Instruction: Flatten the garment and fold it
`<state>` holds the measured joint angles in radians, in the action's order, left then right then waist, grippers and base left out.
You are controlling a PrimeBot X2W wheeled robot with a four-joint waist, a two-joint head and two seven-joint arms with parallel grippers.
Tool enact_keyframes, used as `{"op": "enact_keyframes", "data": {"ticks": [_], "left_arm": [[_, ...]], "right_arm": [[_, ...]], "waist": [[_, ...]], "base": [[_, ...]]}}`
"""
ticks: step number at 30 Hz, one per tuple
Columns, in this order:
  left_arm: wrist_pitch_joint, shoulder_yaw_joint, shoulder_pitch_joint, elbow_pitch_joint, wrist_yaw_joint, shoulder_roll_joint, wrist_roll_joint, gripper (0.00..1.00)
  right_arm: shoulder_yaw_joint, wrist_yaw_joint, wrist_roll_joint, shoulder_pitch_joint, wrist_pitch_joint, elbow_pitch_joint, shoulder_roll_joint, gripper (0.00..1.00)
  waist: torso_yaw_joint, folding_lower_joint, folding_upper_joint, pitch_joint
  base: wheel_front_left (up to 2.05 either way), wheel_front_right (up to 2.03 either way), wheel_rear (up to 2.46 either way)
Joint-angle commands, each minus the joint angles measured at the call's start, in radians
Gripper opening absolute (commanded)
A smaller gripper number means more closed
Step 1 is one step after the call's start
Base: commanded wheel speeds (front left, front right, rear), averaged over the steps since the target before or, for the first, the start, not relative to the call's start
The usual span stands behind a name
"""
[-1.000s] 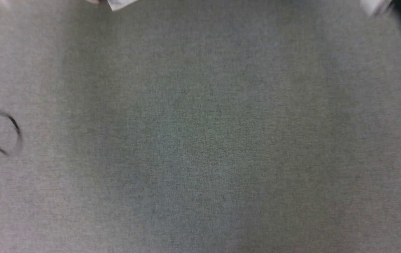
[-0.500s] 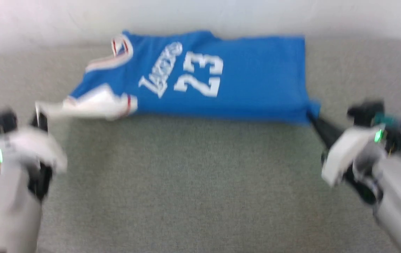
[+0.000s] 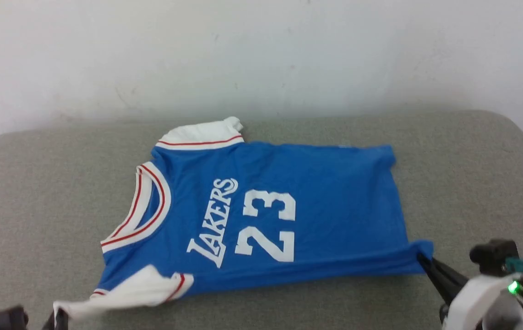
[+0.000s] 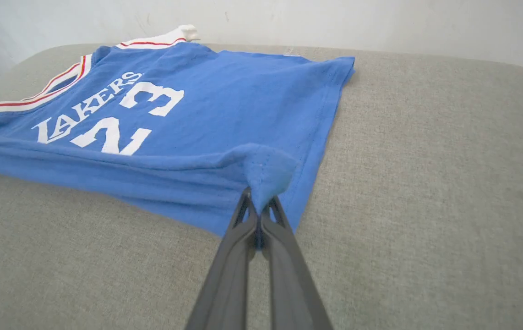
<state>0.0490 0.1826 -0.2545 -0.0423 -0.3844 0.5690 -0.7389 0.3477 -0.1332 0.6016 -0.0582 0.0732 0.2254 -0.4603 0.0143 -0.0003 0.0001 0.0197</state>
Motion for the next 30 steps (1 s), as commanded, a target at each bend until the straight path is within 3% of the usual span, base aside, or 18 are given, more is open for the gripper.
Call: {"op": "enact_keyframes", "data": {"ticks": [1,8,13,19,30], "left_arm": [[0.015,-0.018,-0.033,-0.032,-0.028,0.021,-0.002,0.00],[0.119,-0.052,-0.242,-0.300,-0.156,0.072,-0.007,0.00],[0.123,-0.083,-0.228,-0.374,-0.175,0.108,0.012,0.00],[0.114,-0.044,-0.013,-0.302,-0.099,0.098,0.009,0.00],[0.053,0.046,0.351,0.067,0.063,0.003,-0.004,0.00]], "right_arm": [[-0.027,0.002,-0.014,0.029,0.008,-0.014,0.007,0.00],[-0.232,0.002,-0.104,0.261,0.078,-0.163,0.138,0.00],[-0.314,0.002,-0.154,0.315,0.114,-0.237,0.212,0.00],[-0.311,0.002,-0.191,0.212,0.177,-0.220,0.231,0.00],[-0.212,0.002,-0.226,-0.037,0.173,-0.028,0.219,0.00]], "waist": [[-0.011,0.0003,-0.0001,0.011],[-0.040,0.0003,-0.0001,0.013],[-0.051,0.0003,-0.0001,-0.012],[-0.039,0.0003,-0.0001,-0.065],[-0.012,0.0003,-0.0001,-0.160]], "base": [[0.00,0.00,0.00],[0.00,0.00,0.00],[0.00,0.00,0.00],[0.00,0.00,0.00],[0.00,0.00,0.00]]}}
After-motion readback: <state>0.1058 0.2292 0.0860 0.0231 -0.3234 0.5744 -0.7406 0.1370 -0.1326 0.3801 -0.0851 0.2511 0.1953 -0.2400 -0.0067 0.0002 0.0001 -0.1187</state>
